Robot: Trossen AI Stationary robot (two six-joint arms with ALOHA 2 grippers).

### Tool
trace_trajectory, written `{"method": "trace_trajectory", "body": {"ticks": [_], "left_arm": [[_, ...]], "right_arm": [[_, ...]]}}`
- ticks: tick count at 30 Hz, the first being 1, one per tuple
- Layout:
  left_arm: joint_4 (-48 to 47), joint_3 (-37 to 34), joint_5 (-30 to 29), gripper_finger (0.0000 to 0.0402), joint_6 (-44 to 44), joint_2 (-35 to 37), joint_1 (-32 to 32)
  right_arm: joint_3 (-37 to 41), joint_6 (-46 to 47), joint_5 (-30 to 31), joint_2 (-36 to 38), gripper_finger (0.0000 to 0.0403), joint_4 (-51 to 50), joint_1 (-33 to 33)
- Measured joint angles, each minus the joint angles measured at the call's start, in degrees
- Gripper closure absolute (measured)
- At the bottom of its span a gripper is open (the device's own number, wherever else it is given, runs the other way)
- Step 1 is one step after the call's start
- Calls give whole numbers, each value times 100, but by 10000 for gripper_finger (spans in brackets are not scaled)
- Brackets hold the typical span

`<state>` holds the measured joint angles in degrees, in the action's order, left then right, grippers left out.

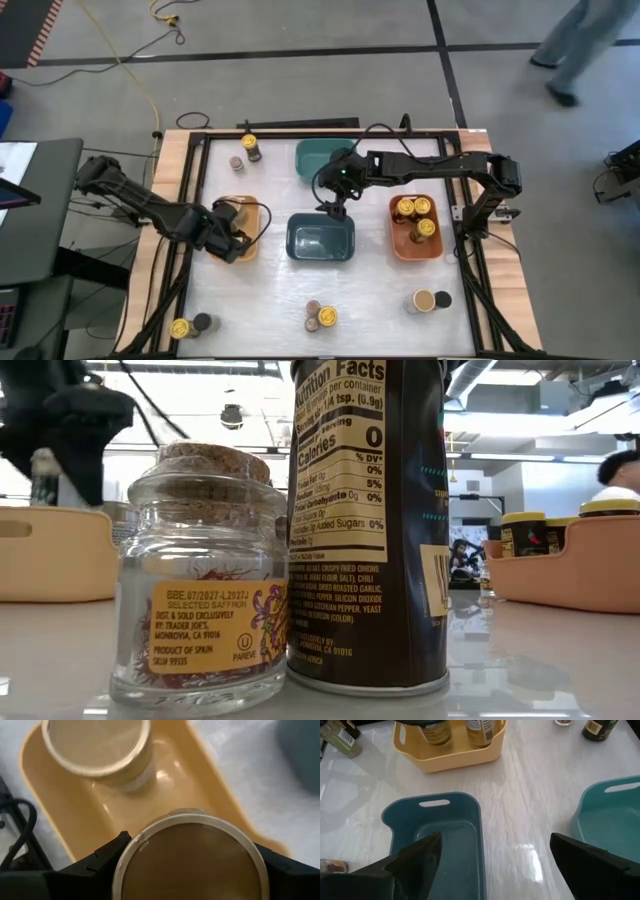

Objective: Sort spices by type
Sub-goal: Put the gold seasoning bottle into the yellow bin

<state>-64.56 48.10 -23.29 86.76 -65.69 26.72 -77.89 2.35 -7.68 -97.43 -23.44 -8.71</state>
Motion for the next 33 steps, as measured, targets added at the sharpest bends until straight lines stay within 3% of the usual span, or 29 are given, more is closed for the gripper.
{"method": "trace_trajectory", "body": {"ticks": [13,33], "left_arm": [[504,-718,-247,123,427,4,66],[90,-791,-243,123,588,382,64]], "right_arm": [[0,22,0,-2,5,11,13],[0,24,-131,-2,5,11,87]]}}
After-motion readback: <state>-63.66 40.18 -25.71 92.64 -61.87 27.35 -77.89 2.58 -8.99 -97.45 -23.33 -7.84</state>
